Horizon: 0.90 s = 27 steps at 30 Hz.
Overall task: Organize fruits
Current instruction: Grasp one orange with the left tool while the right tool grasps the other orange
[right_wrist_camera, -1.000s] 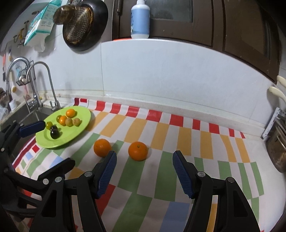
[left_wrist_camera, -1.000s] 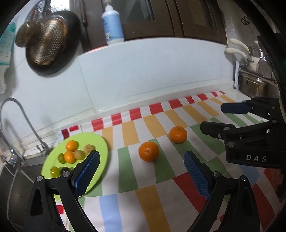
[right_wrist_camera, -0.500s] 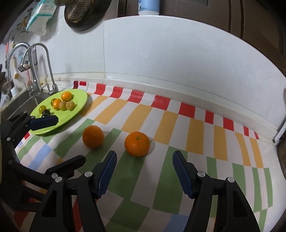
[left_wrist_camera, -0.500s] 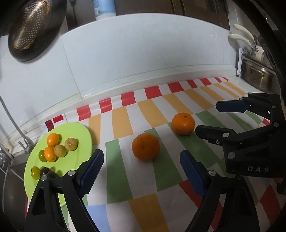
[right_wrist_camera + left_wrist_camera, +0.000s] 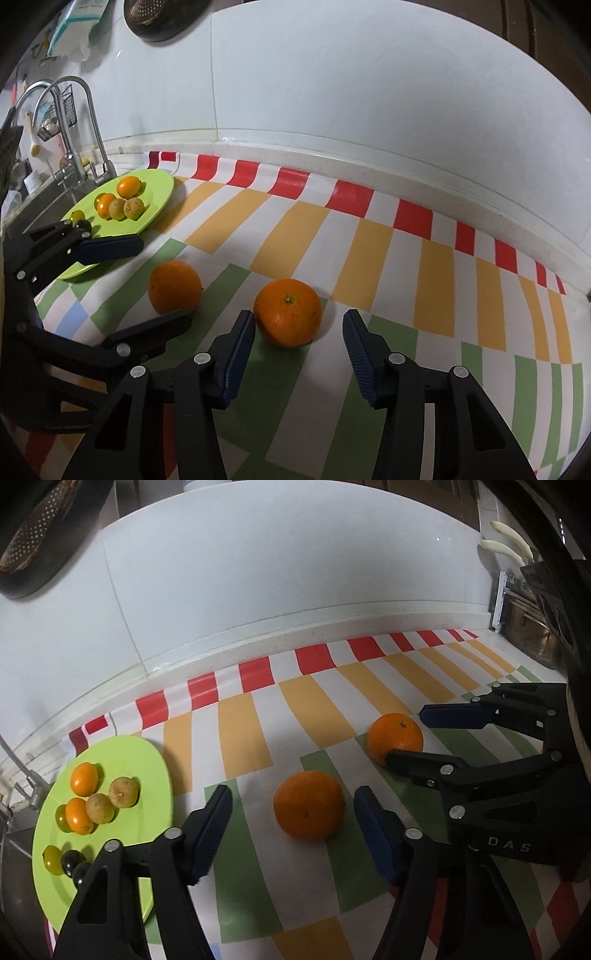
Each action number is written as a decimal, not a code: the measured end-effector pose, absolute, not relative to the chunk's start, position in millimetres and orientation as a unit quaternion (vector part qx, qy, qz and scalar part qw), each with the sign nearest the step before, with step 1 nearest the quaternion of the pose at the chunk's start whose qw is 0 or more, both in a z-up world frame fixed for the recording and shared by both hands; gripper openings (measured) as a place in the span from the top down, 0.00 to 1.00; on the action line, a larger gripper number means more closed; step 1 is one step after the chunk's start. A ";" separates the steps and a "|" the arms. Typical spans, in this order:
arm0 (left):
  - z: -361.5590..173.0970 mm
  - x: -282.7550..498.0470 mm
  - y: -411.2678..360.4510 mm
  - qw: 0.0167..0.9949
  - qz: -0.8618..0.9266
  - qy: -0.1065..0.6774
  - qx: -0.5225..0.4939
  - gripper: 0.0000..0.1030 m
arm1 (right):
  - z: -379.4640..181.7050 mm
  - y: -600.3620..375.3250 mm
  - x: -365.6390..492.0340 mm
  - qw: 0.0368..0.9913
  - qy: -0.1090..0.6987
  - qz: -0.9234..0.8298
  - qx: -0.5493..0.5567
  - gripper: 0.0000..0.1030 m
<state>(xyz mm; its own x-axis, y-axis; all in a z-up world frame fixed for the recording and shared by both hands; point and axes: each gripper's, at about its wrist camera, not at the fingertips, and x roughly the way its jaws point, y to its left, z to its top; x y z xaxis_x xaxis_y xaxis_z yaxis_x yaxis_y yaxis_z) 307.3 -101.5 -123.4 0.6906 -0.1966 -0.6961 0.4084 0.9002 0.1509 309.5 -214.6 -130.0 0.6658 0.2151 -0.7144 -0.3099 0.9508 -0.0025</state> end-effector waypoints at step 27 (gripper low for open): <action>-84.7 268.0 -73.1 0.924 -0.155 0.338 0.087 0.61 | -94.4 -206.3 275.6 0.920 0.360 0.151 -0.026 0.59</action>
